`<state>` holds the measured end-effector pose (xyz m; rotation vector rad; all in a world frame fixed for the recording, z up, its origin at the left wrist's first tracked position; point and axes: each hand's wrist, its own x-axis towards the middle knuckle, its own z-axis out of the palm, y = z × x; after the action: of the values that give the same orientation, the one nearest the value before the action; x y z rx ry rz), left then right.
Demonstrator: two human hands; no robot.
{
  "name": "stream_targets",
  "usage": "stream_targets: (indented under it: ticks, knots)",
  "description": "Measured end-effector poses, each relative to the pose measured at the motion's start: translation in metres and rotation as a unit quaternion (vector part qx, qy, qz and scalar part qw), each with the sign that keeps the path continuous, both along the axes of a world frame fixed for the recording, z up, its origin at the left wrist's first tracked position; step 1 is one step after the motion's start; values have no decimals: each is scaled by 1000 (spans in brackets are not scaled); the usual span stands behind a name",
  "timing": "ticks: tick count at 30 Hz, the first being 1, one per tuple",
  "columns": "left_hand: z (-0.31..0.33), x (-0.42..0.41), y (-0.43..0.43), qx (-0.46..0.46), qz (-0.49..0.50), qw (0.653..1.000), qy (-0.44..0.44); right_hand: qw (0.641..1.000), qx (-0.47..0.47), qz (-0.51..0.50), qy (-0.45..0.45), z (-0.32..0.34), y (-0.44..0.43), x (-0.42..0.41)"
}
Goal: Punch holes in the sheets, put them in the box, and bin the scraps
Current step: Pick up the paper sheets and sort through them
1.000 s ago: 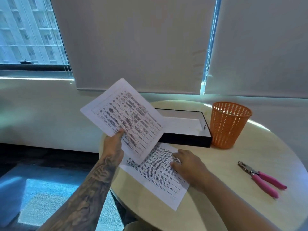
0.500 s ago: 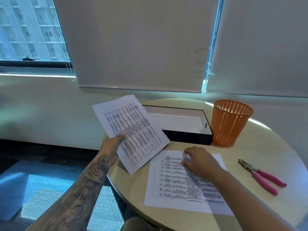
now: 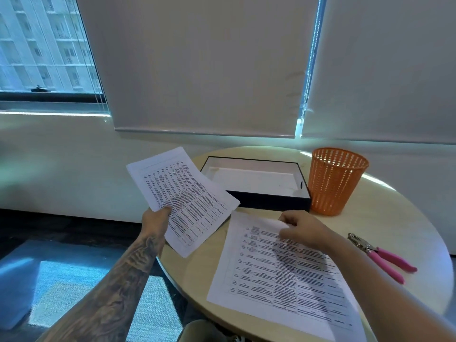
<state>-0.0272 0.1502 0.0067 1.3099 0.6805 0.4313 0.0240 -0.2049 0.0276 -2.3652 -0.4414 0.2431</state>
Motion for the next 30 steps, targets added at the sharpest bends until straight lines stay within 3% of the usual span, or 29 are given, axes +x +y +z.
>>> stream_targets:
  ticks: [4,10,16,25,30]
  knots:
    - [-4,0,-7,18,-44,999,11,983,170,-45,50,13,1,0]
    - [15,-10,-47,2,-224,975,12,924,344,-152,67,10,4,7]
    - [24,-11,-76,-56,-264,963,-18,896,382,-189,128,-9,9,13]
    - [24,-13,-91,30,-315,948,-23,871,412,-182,196,-18,6,3]
    - [26,-5,-91,124,-265,956,-30,893,395,-167,138,-7,-1,-3]
